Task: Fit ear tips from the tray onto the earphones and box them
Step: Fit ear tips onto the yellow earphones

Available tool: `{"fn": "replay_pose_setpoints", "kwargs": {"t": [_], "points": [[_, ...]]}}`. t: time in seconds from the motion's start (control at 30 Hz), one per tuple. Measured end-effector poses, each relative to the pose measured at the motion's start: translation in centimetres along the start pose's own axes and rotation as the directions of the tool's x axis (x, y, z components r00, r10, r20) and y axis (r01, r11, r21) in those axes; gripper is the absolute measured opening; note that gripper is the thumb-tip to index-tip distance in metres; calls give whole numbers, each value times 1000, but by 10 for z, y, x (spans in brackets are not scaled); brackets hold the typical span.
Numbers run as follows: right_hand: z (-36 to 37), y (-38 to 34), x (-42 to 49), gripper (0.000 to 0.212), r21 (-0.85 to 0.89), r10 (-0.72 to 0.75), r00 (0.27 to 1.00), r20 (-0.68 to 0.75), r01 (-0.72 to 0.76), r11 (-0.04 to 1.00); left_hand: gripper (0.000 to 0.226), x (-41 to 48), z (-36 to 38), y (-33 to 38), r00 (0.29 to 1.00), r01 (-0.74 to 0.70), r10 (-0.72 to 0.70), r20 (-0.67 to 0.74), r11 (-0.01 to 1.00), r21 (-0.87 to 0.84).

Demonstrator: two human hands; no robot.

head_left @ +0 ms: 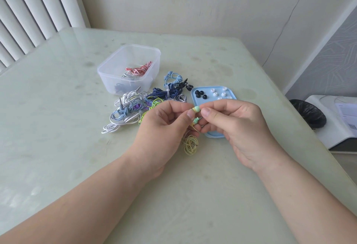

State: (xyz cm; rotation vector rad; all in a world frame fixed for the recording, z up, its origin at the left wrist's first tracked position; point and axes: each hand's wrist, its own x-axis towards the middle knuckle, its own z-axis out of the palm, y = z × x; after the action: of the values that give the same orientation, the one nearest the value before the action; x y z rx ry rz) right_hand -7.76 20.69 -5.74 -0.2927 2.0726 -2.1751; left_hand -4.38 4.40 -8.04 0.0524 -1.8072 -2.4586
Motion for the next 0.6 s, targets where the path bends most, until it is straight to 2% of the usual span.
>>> {"fn": "replay_pose_setpoints", "kwargs": {"t": [0.17, 0.33, 0.5, 0.6], "points": [[-2, 0, 1, 25, 24, 5, 1000, -3, -5, 1000, 9, 0, 0, 1, 1000, 20, -20, -5, 999, -29], [-2, 1, 1, 41, -165, -64, 998, -6, 62, 984, 7, -1, 0, 2, 1000, 19, -19, -7, 1000, 1], [-27, -17, 7, 26, -319, -72, 989, -131, 26, 947, 5, -1, 0, 5, 999, 20, -21, 24, 999, 40], [-48, -24, 11, 15, -523, -42, 984, -175, -56, 851, 5, -3, -1, 7, 999, 35, -36, 40, 999, 28]]}}
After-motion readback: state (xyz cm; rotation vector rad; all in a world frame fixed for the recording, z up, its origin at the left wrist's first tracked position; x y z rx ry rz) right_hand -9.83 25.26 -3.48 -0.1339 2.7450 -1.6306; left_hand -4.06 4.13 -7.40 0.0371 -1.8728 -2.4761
